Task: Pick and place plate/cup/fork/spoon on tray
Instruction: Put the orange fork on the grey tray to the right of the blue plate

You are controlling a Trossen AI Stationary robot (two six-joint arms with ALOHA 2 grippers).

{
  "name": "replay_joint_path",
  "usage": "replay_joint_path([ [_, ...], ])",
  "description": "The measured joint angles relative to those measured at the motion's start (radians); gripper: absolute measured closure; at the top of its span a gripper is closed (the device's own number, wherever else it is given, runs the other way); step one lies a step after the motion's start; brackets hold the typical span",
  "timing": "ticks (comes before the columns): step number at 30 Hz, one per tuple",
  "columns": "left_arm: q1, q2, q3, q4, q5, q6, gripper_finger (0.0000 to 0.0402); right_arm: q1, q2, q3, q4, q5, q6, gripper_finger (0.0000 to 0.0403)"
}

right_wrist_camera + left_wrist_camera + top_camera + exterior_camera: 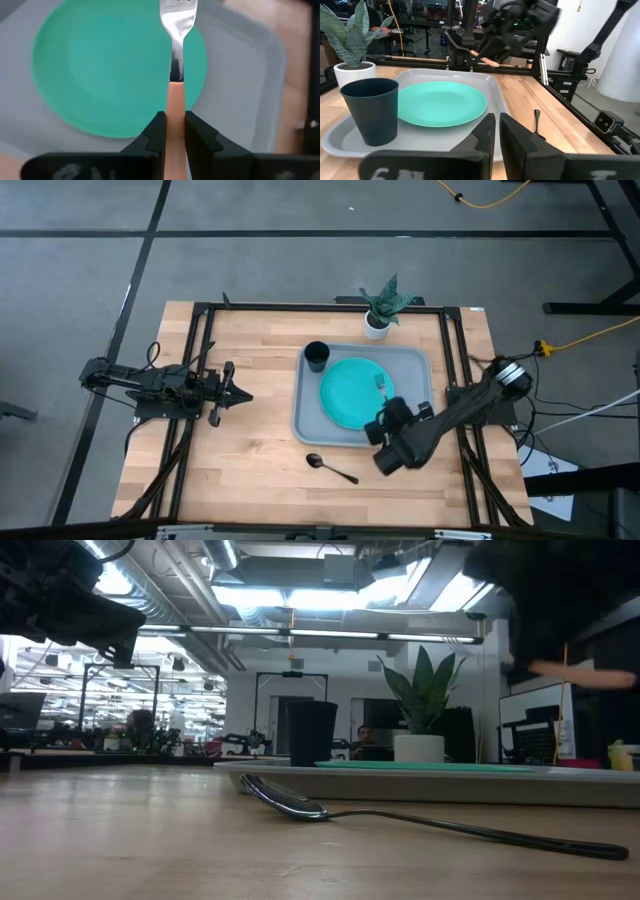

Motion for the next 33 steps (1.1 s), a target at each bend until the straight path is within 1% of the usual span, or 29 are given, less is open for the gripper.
replay_joint_path([
  [7, 0.000, 0.000, 0.000, 0.000, 0.000, 0.000, 0.0382, -0.086, -0.209, -0.332, 0.241, -0.125, 0.098, 0.0354],
  [11, 0.000, 0.000, 0.000, 0.000, 0.000, 0.000, 0.0382, -0.129, -0.277, -0.483, 0.348, -0.255, 0.120, 0.0354],
  [13, 0.000, 0.000, 0.000, 0.000, 0.000, 0.000, 0.0382, -0.142, -0.299, -0.537, 0.391, -0.286, 0.126, 0.0354],
  [18, 0.000, 0.000, 0.000, 0.000, 0.000, 0.000, 0.0382, -0.147, -0.327, -0.597, 0.413, -0.310, 0.173, 0.0354],
  [22, 0.000, 0.000, 0.000, 0.000, 0.000, 0.000, 0.0382, -0.152, -0.329, -0.630, 0.408, -0.356, 0.194, 0.0342],
  [28, 0.000, 0.000, 0.000, 0.000, 0.000, 0.000, 0.0382, -0.152, -0.328, -0.684, 0.432, -0.355, 0.227, 0.0336],
  [33, 0.000, 0.000, 0.000, 0.000, 0.000, 0.000, 0.0382, -0.152, -0.328, -0.735, 0.493, -0.355, 0.250, 0.0327],
])
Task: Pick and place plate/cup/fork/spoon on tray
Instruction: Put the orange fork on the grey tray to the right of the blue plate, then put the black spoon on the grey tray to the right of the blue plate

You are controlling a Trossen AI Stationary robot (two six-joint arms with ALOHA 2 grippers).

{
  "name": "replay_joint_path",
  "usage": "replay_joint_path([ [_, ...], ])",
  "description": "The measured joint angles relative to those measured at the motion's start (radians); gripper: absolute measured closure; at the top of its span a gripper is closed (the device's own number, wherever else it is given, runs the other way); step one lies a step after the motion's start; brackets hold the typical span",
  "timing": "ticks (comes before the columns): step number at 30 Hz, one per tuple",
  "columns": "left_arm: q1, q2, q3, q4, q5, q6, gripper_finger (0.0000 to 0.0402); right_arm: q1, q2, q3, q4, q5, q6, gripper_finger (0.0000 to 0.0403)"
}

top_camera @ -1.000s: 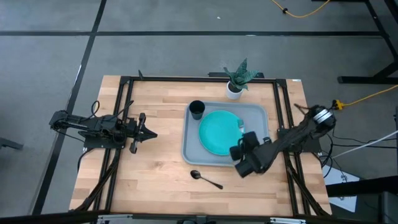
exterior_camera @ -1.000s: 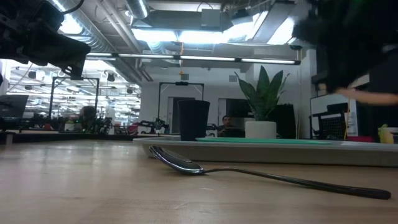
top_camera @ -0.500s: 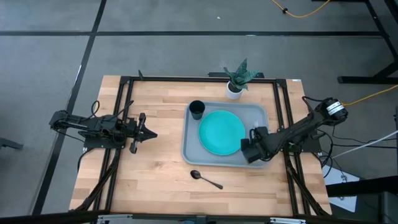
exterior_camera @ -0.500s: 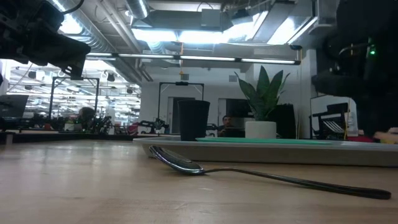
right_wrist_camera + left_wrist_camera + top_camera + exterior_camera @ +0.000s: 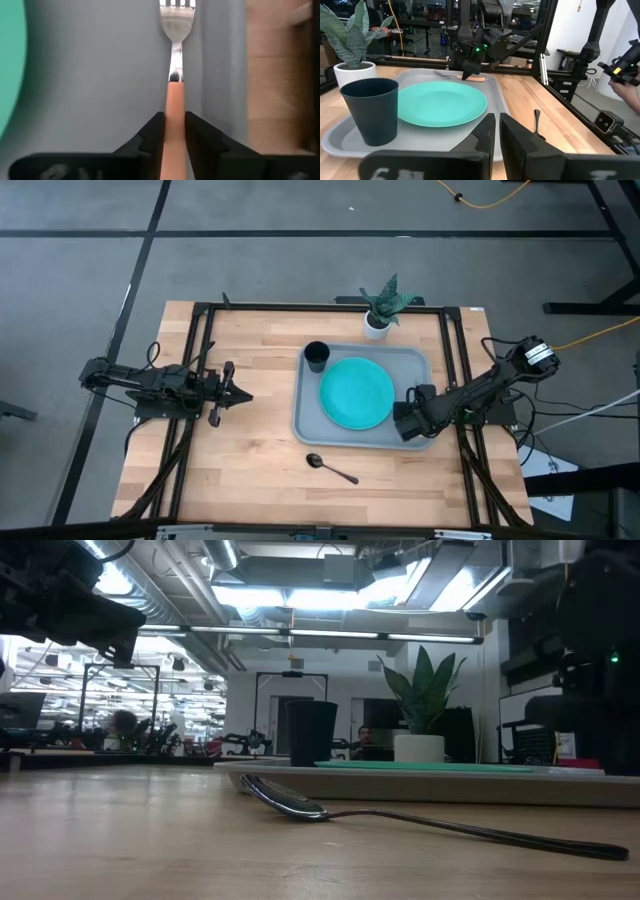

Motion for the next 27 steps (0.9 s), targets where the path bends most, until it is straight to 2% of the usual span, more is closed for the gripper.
replay_joint_path([
  [8, 0.000, 0.000, 0.000, 0.000, 0.000, 0.000, 0.0382, 0.000, 0.000, 0.008, -0.019, 0.008, -0.001, 0.0279],
  [18, 0.000, 0.000, 0.000, 0.000, 0.000, 0.000, 0.0382, 0.001, 0.000, 0.124, -0.136, 0.053, -0.011, 0.0275],
  [22, 0.000, 0.000, 0.000, 0.000, 0.000, 0.000, 0.0382, 0.019, 0.000, 0.213, -0.130, 0.103, -0.143, 0.0274],
  [27, 0.000, 0.000, 0.000, 0.000, 0.000, 0.000, 0.0382, 0.029, 0.010, 0.291, 0.080, 0.110, -0.408, 0.0275],
])
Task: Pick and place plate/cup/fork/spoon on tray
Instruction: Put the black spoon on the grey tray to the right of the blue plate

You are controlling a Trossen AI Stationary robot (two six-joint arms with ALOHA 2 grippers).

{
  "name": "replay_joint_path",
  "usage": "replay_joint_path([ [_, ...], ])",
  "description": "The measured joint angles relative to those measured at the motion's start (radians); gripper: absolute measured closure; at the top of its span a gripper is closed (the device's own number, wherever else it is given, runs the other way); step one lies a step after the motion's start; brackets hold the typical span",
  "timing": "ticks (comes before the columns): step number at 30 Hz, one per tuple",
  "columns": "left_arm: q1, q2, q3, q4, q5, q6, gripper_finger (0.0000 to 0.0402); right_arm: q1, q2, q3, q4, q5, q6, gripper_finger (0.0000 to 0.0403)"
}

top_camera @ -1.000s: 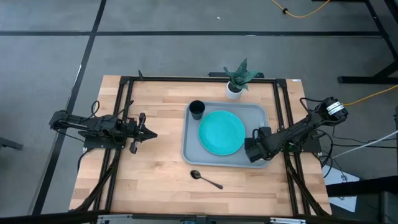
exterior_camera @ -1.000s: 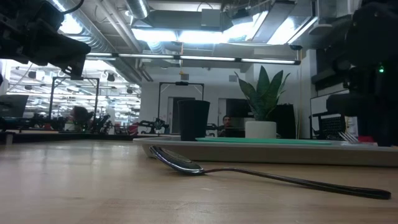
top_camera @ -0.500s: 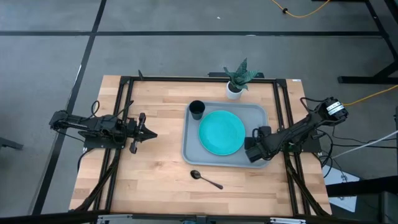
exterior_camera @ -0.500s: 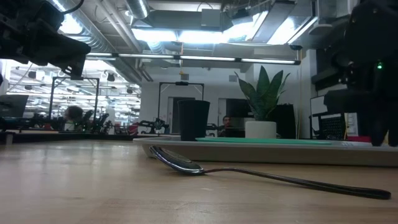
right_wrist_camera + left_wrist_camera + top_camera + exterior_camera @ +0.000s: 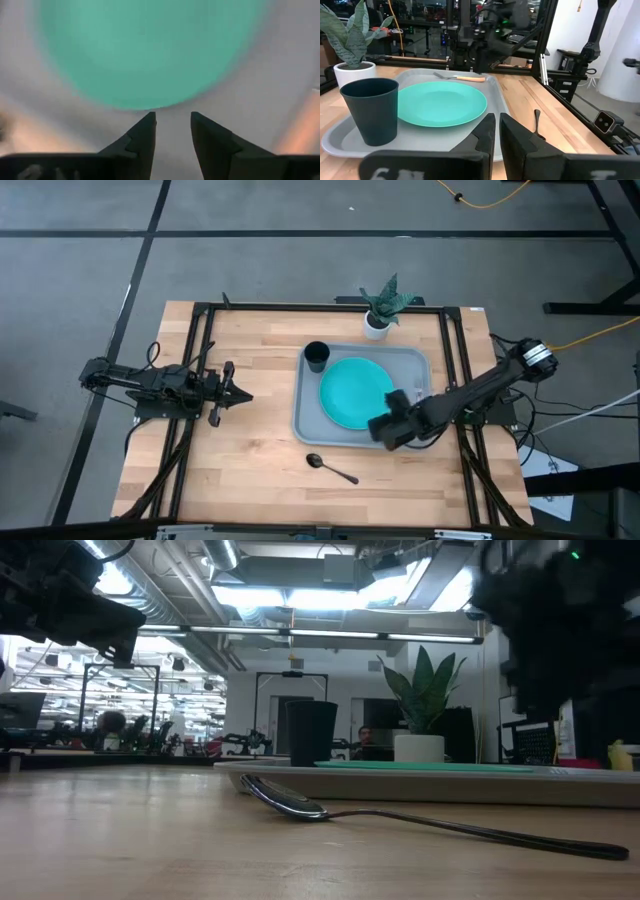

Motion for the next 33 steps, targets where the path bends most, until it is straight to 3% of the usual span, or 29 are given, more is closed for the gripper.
replay_joint_path([
  [5, 0.000, 0.000, 0.000, 0.000, 0.000, 0.000, 0.0382, 0.000, 0.112, 0.101, 0.147, -0.018, -0.213, 0.0291],
  [10, 0.000, 0.000, 0.000, 0.000, 0.000, 0.000, 0.0382, 0.000, 0.320, 0.306, 0.017, -0.080, -0.297, 0.0307],
  [17, 0.000, 0.000, 0.000, 0.000, 0.000, 0.000, 0.0382, 0.027, 0.541, 0.589, -0.141, -0.066, -0.540, 0.0309],
  [25, 0.000, 0.000, 0.000, 0.000, 0.000, 0.000, 0.0382, 0.050, 0.603, 0.639, 0.030, -0.069, -0.756, 0.0309],
  [33, 0.000, 0.000, 0.000, 0.000, 0.000, 0.000, 0.0382, 0.050, 0.679, 0.639, 0.195, -0.144, -0.845, 0.0309],
])
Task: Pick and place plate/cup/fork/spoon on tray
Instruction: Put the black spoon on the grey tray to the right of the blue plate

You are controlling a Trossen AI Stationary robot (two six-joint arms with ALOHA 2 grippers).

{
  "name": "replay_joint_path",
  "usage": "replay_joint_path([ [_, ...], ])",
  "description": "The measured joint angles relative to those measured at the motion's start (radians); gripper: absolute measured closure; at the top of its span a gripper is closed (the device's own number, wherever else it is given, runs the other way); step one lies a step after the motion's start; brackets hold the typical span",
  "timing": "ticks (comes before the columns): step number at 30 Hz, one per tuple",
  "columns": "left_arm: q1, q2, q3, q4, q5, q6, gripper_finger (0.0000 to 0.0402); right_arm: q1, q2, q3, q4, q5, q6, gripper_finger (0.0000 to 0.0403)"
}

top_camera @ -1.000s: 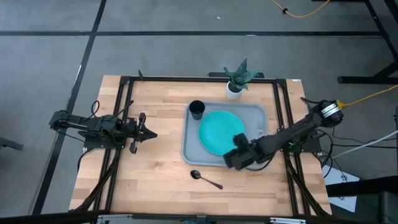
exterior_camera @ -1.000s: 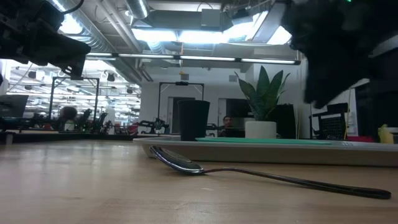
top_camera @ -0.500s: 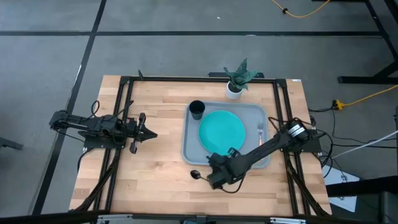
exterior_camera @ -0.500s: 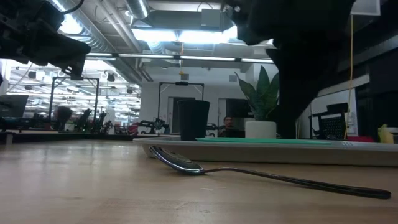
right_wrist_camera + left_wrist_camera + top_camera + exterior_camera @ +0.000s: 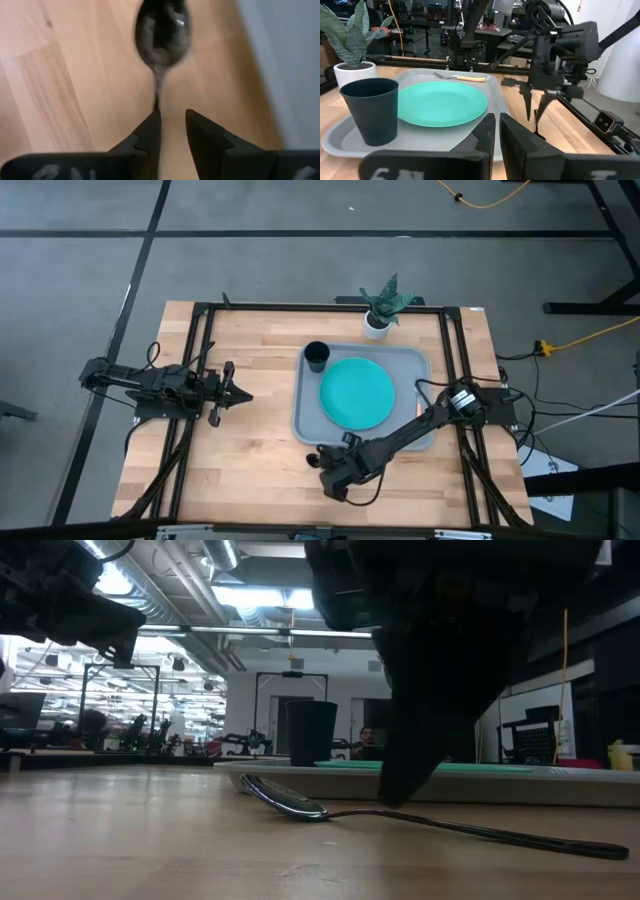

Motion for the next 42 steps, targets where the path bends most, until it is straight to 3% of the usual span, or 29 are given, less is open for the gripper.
replay_joint_path([
  [15, 0.000, 0.000, 0.000, 0.000, 0.000, 0.000, 0.0382, 0.000, 0.009, 0.005, 0.058, 0.000, -0.024, 0.0309],
  [28, 0.000, 0.000, 0.000, 0.000, 0.000, 0.000, 0.0382, -0.011, 0.056, 0.010, 0.062, -0.026, 0.138, 0.0310],
  [36, 0.000, 0.000, 0.000, 0.000, 0.000, 0.000, 0.0382, -0.012, 0.059, 0.008, 0.054, -0.030, 0.207, 0.0390],
  [42, 0.000, 0.000, 0.000, 0.000, 0.000, 0.000, 0.0382, 0.008, 0.036, 0.003, 0.056, 0.013, 0.209, 0.0397],
])
